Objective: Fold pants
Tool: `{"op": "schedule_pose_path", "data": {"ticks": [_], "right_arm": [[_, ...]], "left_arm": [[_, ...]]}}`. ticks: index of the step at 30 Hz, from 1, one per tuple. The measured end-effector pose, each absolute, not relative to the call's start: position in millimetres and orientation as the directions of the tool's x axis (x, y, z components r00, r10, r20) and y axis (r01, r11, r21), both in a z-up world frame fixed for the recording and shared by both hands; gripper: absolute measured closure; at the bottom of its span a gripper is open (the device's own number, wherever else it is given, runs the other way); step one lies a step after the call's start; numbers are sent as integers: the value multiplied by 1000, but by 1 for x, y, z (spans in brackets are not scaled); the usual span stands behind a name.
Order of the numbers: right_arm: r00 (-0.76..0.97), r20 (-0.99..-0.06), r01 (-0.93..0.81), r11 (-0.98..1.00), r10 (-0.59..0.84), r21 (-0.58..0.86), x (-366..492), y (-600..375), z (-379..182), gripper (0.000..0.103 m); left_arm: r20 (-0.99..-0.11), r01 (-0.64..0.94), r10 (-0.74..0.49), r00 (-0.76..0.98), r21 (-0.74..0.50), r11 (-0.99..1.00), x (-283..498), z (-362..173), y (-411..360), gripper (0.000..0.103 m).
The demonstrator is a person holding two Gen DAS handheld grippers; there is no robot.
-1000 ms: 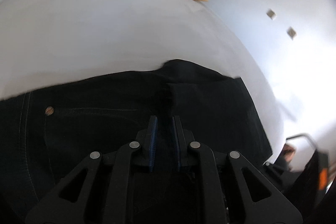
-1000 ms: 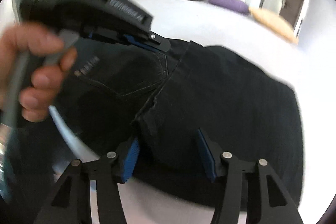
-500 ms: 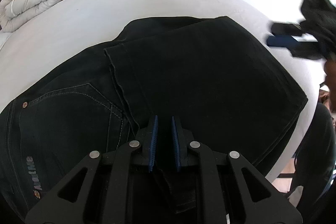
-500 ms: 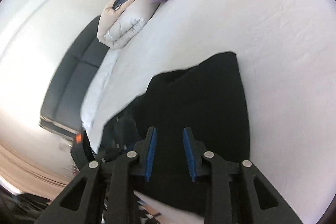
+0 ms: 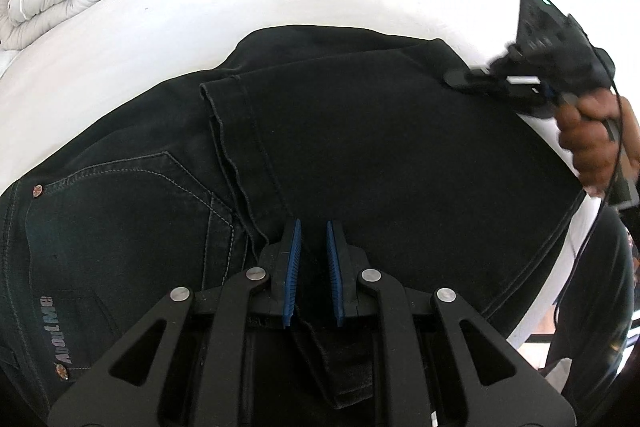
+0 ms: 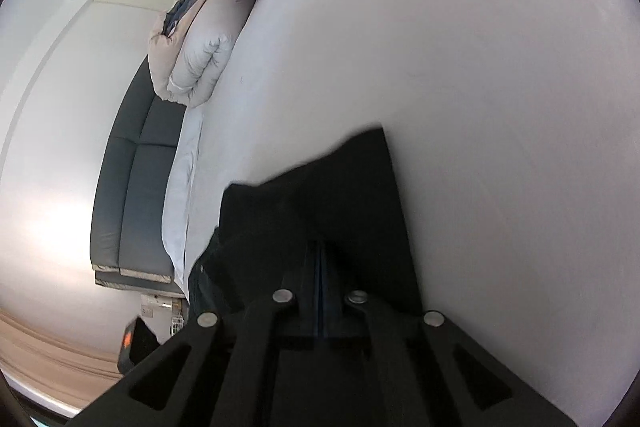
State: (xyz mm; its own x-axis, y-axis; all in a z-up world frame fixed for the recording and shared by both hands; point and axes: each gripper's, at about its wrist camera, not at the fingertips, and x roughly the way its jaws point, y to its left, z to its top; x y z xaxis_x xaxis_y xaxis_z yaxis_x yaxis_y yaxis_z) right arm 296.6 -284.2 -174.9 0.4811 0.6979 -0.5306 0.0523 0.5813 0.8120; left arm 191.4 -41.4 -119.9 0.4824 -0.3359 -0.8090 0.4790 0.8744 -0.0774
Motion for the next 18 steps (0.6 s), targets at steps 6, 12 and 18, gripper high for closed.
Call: {"op": "schedule_pose_path", "data": {"ticks": [6, 12, 18], "right_arm": [[468, -527, 41, 578, 710, 815, 233, -282, -174, 103], [452, -543, 39, 592, 708, 805, 179, -268, -169, 103], [470, -568, 60, 617, 676, 785, 148, -260, -171, 103]], "left_arm": [[-805, 476, -341, 486, -83, 876, 191, -119, -38, 90], [-801, 473, -344, 490, -87, 877, 189, -124, -34, 90], [-797, 472, -343, 497, -83, 878, 185, -126, -30, 90]]}}
